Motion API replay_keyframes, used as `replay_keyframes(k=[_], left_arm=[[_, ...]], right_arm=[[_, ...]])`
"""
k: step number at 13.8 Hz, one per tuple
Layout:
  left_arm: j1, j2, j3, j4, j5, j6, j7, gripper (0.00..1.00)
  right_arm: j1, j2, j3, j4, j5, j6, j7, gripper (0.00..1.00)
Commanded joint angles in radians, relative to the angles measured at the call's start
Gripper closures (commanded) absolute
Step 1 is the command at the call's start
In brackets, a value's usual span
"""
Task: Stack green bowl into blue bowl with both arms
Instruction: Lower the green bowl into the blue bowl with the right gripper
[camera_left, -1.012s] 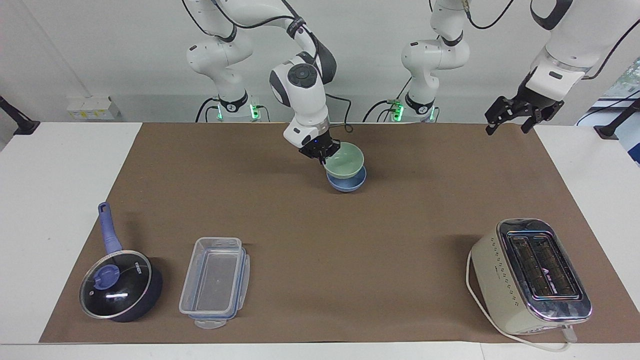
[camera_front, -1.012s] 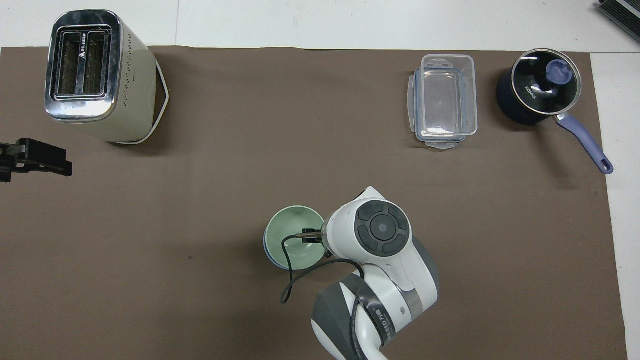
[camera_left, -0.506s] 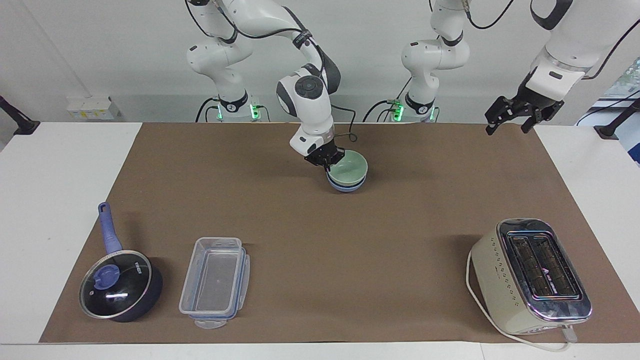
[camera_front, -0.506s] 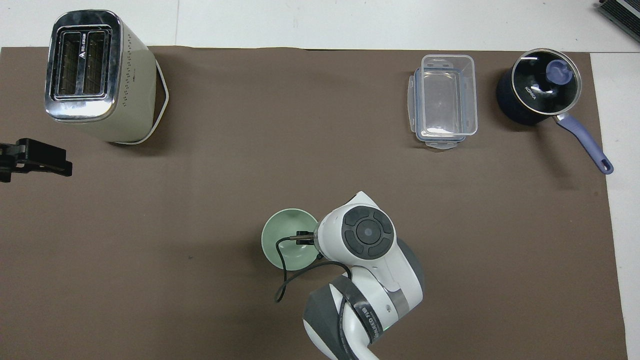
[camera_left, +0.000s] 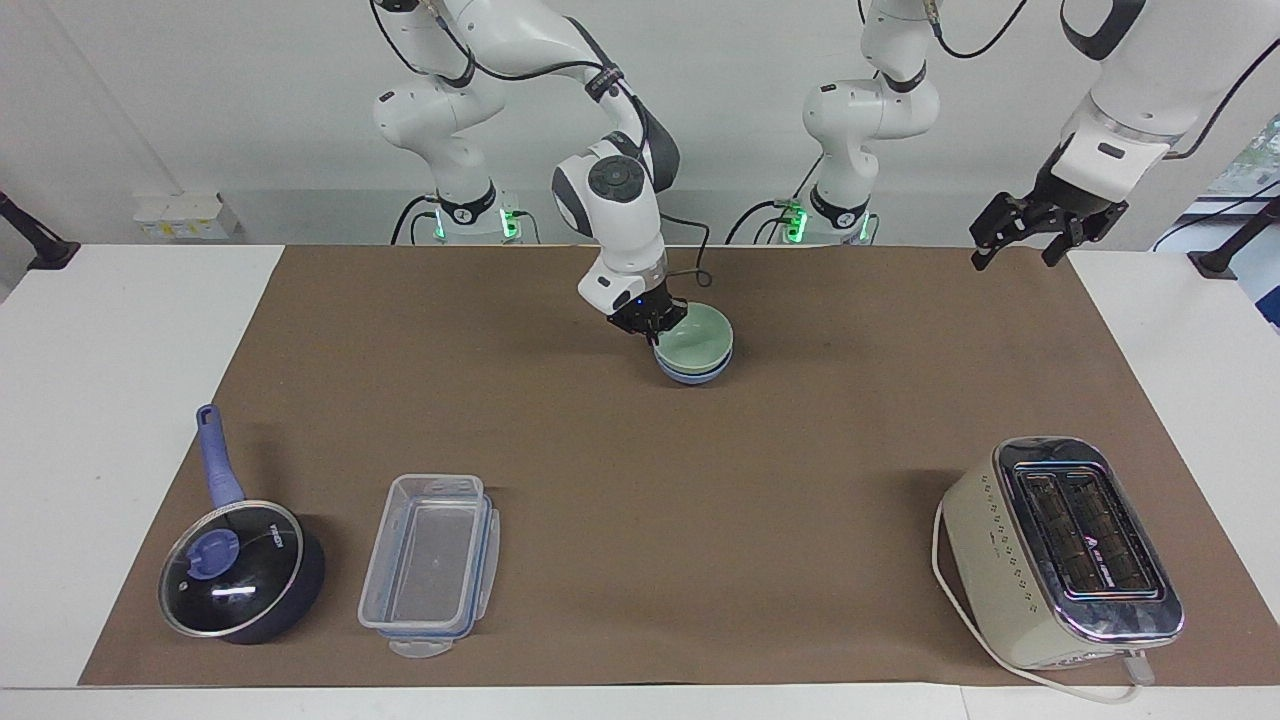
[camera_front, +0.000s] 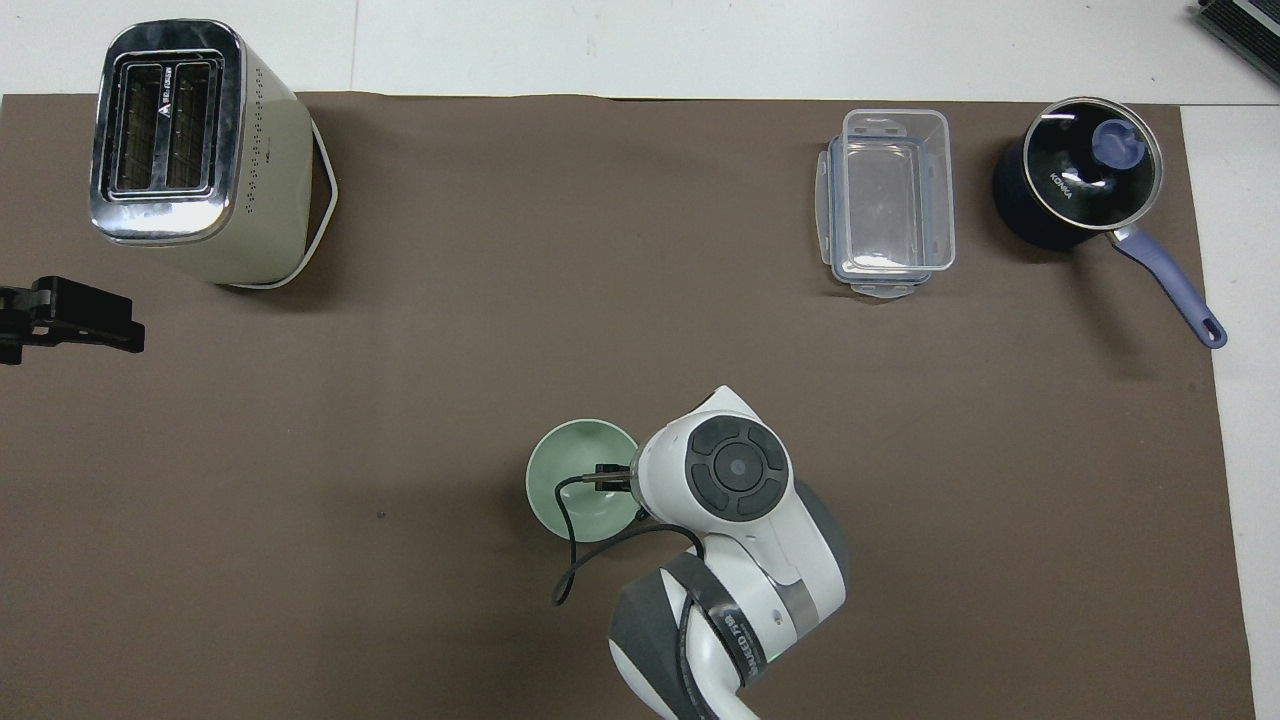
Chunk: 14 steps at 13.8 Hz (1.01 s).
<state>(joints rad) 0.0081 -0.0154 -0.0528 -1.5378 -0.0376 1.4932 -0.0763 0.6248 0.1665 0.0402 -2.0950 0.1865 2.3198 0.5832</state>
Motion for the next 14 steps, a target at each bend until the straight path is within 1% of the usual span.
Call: replay_keyframes(k=[1, 5, 14], left_arm=[[0.009, -0.023, -0.005, -0.027, 0.021, 0.010, 0.009, 0.00], [0.009, -0.023, -0.005, -0.027, 0.021, 0.010, 0.009, 0.00], [0.009, -0.023, -0.005, -0.027, 0.021, 0.010, 0.009, 0.00]], right_arm=[[0.006, -0.004, 0.000, -0.014, 0.022, 0.024, 0.014, 1.00], [0.021, 0.010, 0.000, -0.014, 0.022, 0.044, 0.015, 1.00], [0.021, 0.011, -0.002, -0.013, 0.013, 0.043, 0.015, 1.00]])
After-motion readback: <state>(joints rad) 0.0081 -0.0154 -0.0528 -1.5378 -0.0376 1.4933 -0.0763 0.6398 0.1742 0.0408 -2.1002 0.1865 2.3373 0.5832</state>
